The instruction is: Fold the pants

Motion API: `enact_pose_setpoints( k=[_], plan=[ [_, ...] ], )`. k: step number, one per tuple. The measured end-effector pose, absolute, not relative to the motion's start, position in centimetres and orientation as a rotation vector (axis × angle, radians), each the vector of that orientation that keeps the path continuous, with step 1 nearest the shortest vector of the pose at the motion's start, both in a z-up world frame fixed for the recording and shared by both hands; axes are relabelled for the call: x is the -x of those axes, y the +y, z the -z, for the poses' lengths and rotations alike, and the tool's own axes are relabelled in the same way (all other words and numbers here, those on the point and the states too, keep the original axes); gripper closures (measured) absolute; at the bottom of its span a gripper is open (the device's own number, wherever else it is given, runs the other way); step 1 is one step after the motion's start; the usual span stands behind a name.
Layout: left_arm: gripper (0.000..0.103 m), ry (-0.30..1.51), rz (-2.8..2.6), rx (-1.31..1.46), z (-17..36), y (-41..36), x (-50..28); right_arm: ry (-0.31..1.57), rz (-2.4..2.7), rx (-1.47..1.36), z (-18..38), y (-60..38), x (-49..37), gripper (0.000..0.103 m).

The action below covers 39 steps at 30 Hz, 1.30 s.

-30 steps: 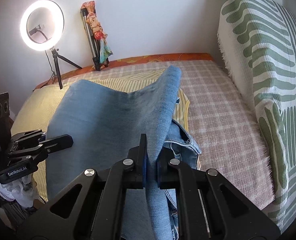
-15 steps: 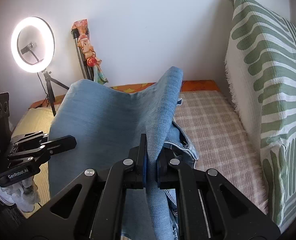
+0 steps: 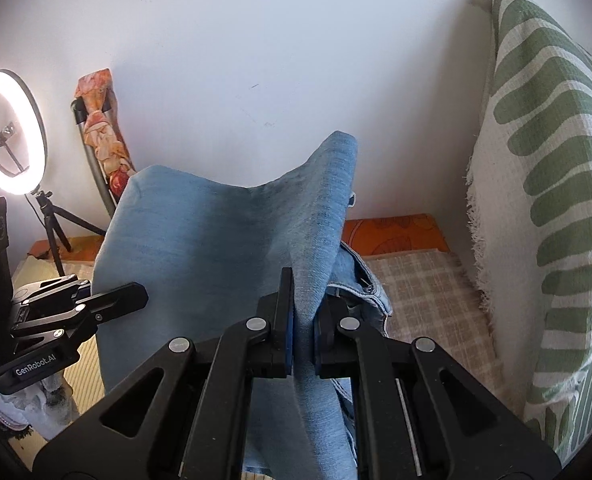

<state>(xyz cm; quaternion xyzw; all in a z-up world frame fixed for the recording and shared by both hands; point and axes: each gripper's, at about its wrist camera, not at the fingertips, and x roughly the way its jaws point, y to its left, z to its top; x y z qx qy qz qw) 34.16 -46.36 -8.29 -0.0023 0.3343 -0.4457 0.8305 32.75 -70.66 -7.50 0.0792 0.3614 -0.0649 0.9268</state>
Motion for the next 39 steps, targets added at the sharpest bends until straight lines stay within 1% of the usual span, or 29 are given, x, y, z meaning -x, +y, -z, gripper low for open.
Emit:
enact_pose_setpoints(
  k=[10,12,14,15,17,18,20,22,26,28,29,30,31,32,34,38,39],
  plan=[
    [0.088,0.809,0.841,-0.057,13.5,-46.3,-37.9,0.818,0.138,-0.154,13.8,-72.1,-38.2,0.095],
    [0.083,0.818,0.820,-0.058,14.0,-46.1,-38.2,0.846,0.169,-0.142,14.4,-72.5,-38.8,0.093],
    [0.081,0.823,0.801,-0.074,14.3,-46.1,-38.4,0.856,0.212,-0.123,14.5,-72.9,-38.8,0.089],
    [0.074,0.825,0.785,-0.090,14.4,-46.2,-38.5,0.856,0.233,-0.103,14.4,-73.0,-38.8,0.087],
    [0.070,0.823,0.756,-0.099,14.5,-46.0,-38.7,0.846,0.277,-0.071,14.0,-73.2,-38.5,0.078],
    [0.058,0.819,0.749,-0.096,14.4,-45.8,-38.7,0.838,0.278,-0.079,13.7,-73.4,-38.3,0.076],
    [0.043,0.794,0.728,-0.098,14.0,-45.3,-38.6,0.820,0.263,-0.110,13.0,-73.6,-37.7,0.072],
    [0.043,0.784,0.727,-0.094,13.6,-44.6,-38.5,0.811,0.267,-0.118,12.5,-73.6,-37.3,0.070],
    [0.043,0.772,0.736,-0.093,12.6,-43.6,-37.6,0.808,0.259,-0.123,11.8,-72.9,-36.4,0.070],
    [0.042,0.771,0.744,-0.093,12.1,-43.3,-37.0,0.806,0.263,-0.127,11.5,-72.6,-35.9,0.070],
    [0.039,0.769,0.745,-0.092,11.9,-43.4,-36.8,0.803,0.264,-0.135,11.2,-72.4,-35.5,0.069],
    [0.036,0.767,0.743,-0.091,11.6,-43.0,-36.5,0.801,0.263,-0.144,11.0,-72.3,-35.1,0.067],
    [0.035,0.765,0.741,-0.090,11.3,-42.8,-36.1,0.799,0.264,-0.151,10.7,-72.0,-34.6,0.060],
    [0.034,0.763,0.741,-0.088,11.1,-43.0,-35.9,0.795,0.268,-0.152,10.4,-71.7,-33.9,0.056],
    [0.033,0.760,0.742,-0.085,10.5,-42.8,-35.2,0.789,0.274,-0.140,9.8,-71.1,-32.9,0.055],
    [0.033,0.749,0.750,-0.090,9.5,-41.9,-33.4,0.779,0.282,-0.138,8.7,-70.3,-30.8,0.046],
    [0.033,0.741,0.753,-0.094,9.2,-41.5,-32.8,0.776,0.283,-0.138,8.4,-70.0,-30.2,0.046]
  ],
)
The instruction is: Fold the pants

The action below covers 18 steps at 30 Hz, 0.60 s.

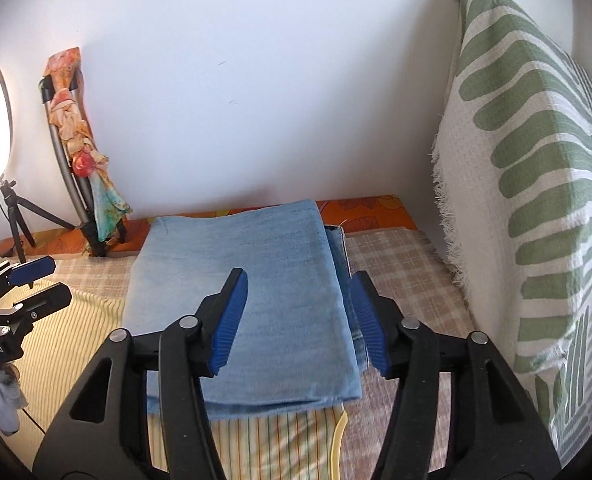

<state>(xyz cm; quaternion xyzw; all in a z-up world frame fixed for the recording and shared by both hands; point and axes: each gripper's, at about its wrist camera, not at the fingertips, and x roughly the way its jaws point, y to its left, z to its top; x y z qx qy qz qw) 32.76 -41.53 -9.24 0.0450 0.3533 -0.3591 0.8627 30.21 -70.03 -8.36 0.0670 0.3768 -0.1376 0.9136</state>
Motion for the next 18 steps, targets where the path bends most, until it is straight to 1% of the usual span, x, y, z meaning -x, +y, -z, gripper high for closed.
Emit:
enact_pose_setpoints(
  k=[4,11,13,14,15,16,17,18],
  plan=[
    [0.033,0.721,0.765,-0.108,8.3,-40.3,-30.2,0.766,0.276,-0.134,7.1,-69.0,-28.0,0.041],
    [0.032,0.701,0.773,-0.103,6.4,-37.8,-26.6,0.749,0.277,-0.117,5.0,-66.5,-24.2,0.041],
    [0.031,0.695,0.774,-0.103,6.0,-37.0,-25.6,0.748,0.267,-0.112,4.6,-65.8,-23.3,0.041],
    [0.028,0.691,0.775,-0.104,5.8,-36.7,-25.1,0.748,0.265,-0.111,4.5,-65.4,-22.9,0.040],
    [0.026,0.683,0.773,-0.106,5.6,-36.4,-24.5,0.747,0.264,-0.112,4.3,-65.0,-22.3,0.036],
    [0.025,0.673,0.768,-0.108,5.4,-36.0,-23.9,0.744,0.260,-0.111,4.2,-64.5,-21.8,0.026],
    [0.025,0.668,0.767,-0.109,5.3,-35.7,-23.5,0.736,0.258,-0.106,4.0,-64.0,-21.2,0.021],
    [0.024,0.666,0.768,-0.112,5.2,-35.3,-22.9,0.724,0.256,-0.094,3.8,-63.3,-20.5,0.020]
  ],
)
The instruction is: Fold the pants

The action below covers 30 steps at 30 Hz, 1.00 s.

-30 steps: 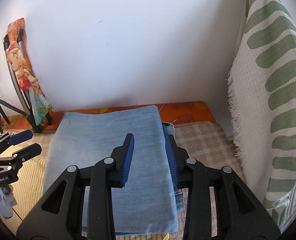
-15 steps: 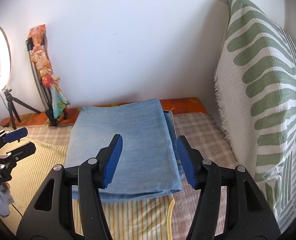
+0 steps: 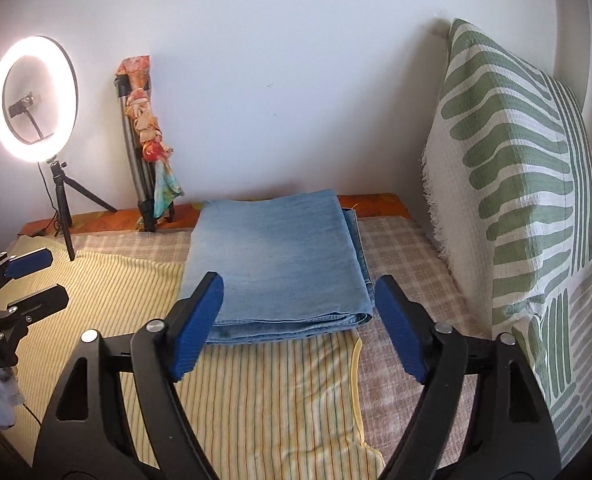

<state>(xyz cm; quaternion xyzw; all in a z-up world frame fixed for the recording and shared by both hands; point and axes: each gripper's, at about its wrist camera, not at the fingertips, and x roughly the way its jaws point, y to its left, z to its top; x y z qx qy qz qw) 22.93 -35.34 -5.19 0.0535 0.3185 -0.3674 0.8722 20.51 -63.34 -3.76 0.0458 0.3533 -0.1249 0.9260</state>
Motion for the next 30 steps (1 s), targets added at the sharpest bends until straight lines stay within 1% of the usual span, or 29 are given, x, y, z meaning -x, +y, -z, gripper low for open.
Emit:
enact_pose_setpoints(
  k=[4,10,19,28,30],
  plan=[
    [0.023,0.663,0.763,-0.107,4.9,-33.8,-21.1,0.719,0.248,-0.070,3.5,-61.2,-18.8,0.018],
    [0.022,0.639,0.755,-0.106,4.7,-31.6,-18.5,0.706,0.248,-0.042,3.8,-58.0,-16.6,0.018],
    [0.022,0.630,0.725,-0.106,5.4,-28.6,-15.7,0.663,0.281,-0.094,5.4,-54.9,-13.3,0.018],
    [0.021,0.654,0.687,-0.096,6.5,-26.7,-15.2,0.651,0.315,-0.130,7.0,-54.0,-12.2,0.017],
    [0.019,0.654,0.679,-0.094,6.8,-26.5,-15.3,0.649,0.322,-0.129,7.2,-53.9,-12.0,0.017]
  ],
)
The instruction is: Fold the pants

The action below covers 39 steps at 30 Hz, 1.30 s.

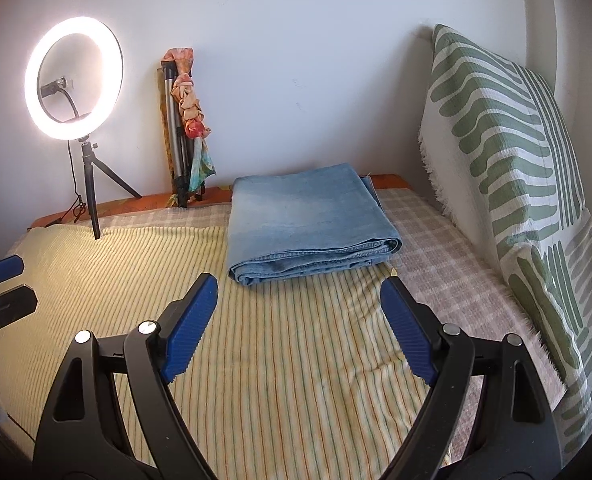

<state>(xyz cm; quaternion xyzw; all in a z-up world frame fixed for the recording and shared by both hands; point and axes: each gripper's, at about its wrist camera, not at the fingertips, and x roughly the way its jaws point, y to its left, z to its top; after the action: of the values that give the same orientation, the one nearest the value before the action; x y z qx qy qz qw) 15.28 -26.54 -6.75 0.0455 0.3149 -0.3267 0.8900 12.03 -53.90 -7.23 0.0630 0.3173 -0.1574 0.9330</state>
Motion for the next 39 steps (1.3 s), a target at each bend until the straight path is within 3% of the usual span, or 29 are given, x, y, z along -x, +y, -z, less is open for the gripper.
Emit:
enact_pose_setpoints(
  k=[5,11,22,25,39],
  plan=[
    [0.016,0.648,0.637,-0.106,7.1,-26.1,-15.7,0.632,0.324,-0.140,7.5,-53.7,-11.8,0.017],
    [0.006,0.623,0.614,-0.119,7.4,-25.8,-15.6,0.631,0.307,-0.123,7.8,-53.1,-11.7,0.017],
    [0.006,0.656,0.629,-0.107,7.5,-25.3,-15.8,0.648,0.296,-0.104,8.2,-52.3,-12.1,0.016],
    [0.006,0.654,0.622,-0.106,7.5,-25.2,-15.9,0.645,0.287,-0.095,8.2,-52.0,-12.2,0.000],
    [0.006,0.652,0.621,-0.120,7.7,-25.2,-15.7,0.635,0.269,-0.091,7.8,-51.4,-12.1,0.000]
  ],
)
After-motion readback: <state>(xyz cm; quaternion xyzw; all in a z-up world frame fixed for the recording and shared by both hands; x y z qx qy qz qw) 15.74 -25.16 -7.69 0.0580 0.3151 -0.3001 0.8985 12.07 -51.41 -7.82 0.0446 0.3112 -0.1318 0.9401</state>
